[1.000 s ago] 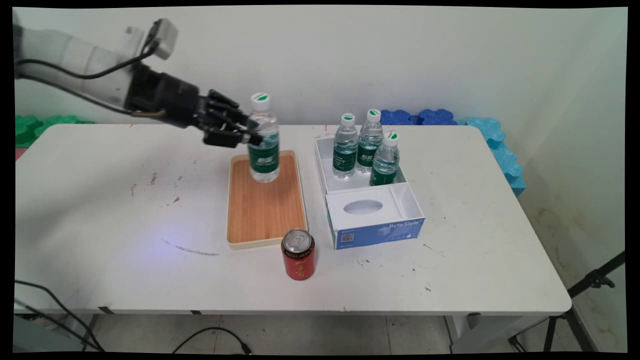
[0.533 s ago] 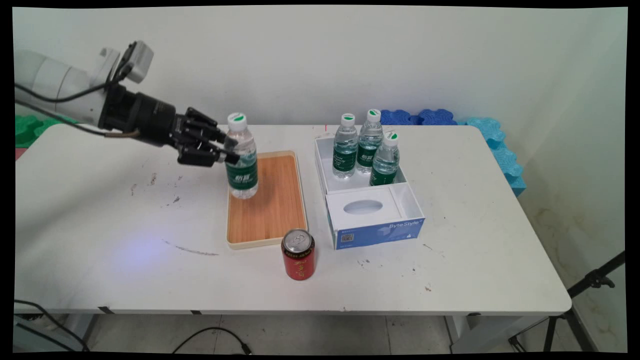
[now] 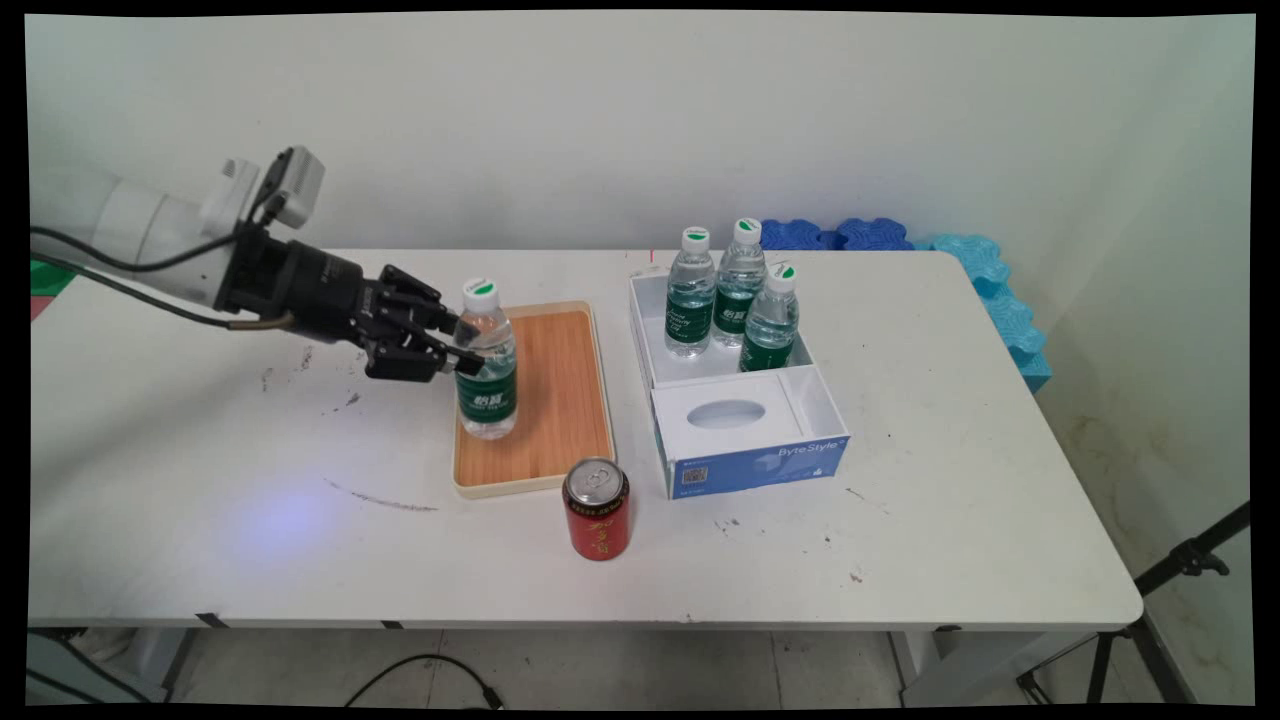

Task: Place the picked object on the tray

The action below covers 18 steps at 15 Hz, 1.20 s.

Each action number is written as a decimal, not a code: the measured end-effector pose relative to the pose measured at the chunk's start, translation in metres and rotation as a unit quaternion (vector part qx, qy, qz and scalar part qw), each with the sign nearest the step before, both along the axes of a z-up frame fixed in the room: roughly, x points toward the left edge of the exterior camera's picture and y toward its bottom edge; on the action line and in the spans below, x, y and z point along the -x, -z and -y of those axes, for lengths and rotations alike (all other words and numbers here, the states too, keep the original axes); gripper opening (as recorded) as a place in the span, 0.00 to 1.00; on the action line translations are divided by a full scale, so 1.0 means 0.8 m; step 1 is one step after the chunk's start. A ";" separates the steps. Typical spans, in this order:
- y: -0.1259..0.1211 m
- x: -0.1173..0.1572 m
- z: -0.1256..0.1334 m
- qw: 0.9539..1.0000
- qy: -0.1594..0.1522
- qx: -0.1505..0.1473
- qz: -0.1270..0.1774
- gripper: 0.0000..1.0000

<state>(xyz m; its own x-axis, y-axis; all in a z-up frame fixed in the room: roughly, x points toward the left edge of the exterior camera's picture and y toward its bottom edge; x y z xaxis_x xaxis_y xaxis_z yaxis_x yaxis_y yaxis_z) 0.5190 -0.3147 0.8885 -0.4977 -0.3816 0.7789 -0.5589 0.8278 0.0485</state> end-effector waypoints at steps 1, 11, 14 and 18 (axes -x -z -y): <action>0.006 0.002 0.000 1.000 -0.002 -0.002 0.000 0.00; 0.045 0.017 0.004 1.000 -0.012 -0.013 -0.003 0.00; 0.052 0.019 0.005 1.000 -0.014 -0.014 -0.002 0.00; 0.060 0.024 0.010 1.000 -0.019 -0.011 -0.006 0.00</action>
